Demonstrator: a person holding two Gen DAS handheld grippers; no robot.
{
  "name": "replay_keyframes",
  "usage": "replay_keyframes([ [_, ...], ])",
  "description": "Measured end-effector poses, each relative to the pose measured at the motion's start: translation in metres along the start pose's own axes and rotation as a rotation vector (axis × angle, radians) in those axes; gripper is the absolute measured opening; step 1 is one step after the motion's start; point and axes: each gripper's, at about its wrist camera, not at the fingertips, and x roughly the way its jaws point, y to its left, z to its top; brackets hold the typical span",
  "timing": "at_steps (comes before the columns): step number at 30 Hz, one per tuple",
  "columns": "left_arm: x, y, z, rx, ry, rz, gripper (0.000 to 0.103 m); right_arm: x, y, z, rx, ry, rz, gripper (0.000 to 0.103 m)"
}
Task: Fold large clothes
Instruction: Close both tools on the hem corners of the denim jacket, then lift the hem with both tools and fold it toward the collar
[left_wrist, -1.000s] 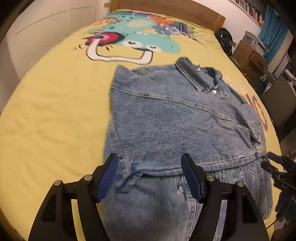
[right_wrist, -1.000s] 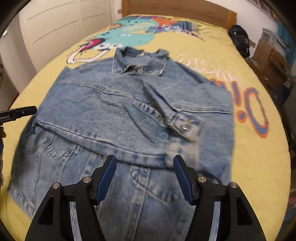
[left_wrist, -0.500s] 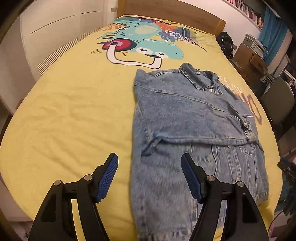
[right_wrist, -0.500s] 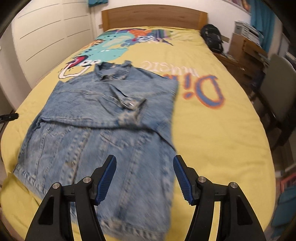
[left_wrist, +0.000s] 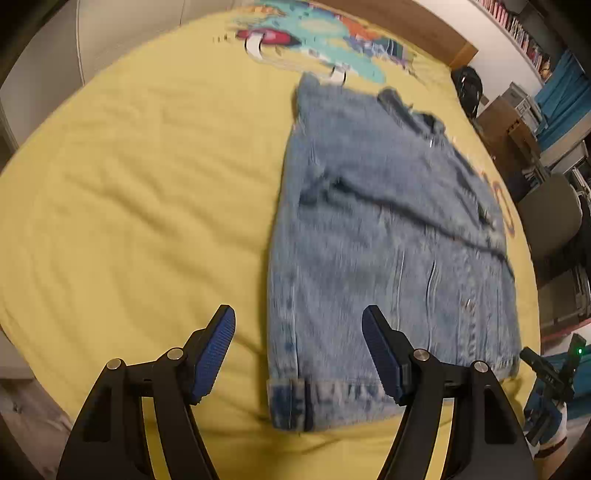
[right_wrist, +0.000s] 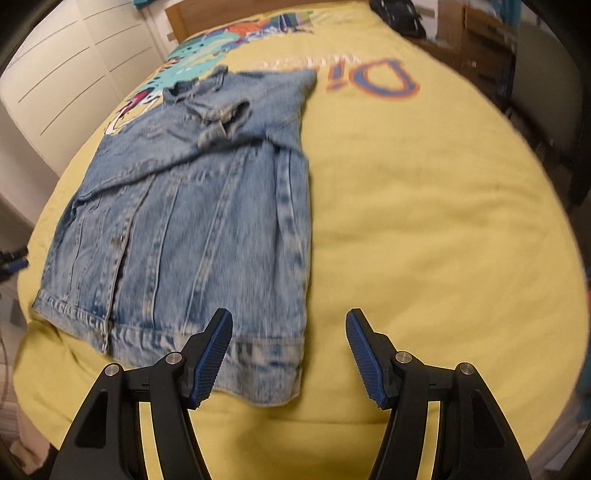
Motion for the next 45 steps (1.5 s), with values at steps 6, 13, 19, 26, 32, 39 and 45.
replay_keyframes([
  [6,0.03,-0.003,-0.025,-0.01,0.077,0.005,0.066,0.018,0.002,-0.013,0.02,0.049,0.061,0.065],
  [13,0.054,-0.004,-0.043,-0.006,0.134,0.016,0.066,0.028,0.008,-0.018,-0.001,0.087,0.075,0.065],
  [19,0.055,-0.005,-0.046,0.007,0.137,0.011,0.063,0.036,0.01,-0.018,-0.001,0.11,0.086,0.064],
  [26,0.058,-0.009,-0.046,0.008,0.146,-0.032,0.059,0.039,0.011,-0.018,0.004,0.118,0.107,0.06],
  [32,0.056,-0.008,-0.047,-0.005,0.15,-0.077,0.049,0.037,0.007,-0.019,0.015,0.117,0.133,0.047],
  [39,0.058,-0.015,-0.049,0.007,0.158,-0.099,0.04,0.037,0.007,-0.019,0.02,0.116,0.166,0.036],
  [45,0.059,-0.016,-0.05,0.004,0.148,-0.11,0.032,0.038,0.006,-0.018,0.023,0.112,0.183,0.033],
])
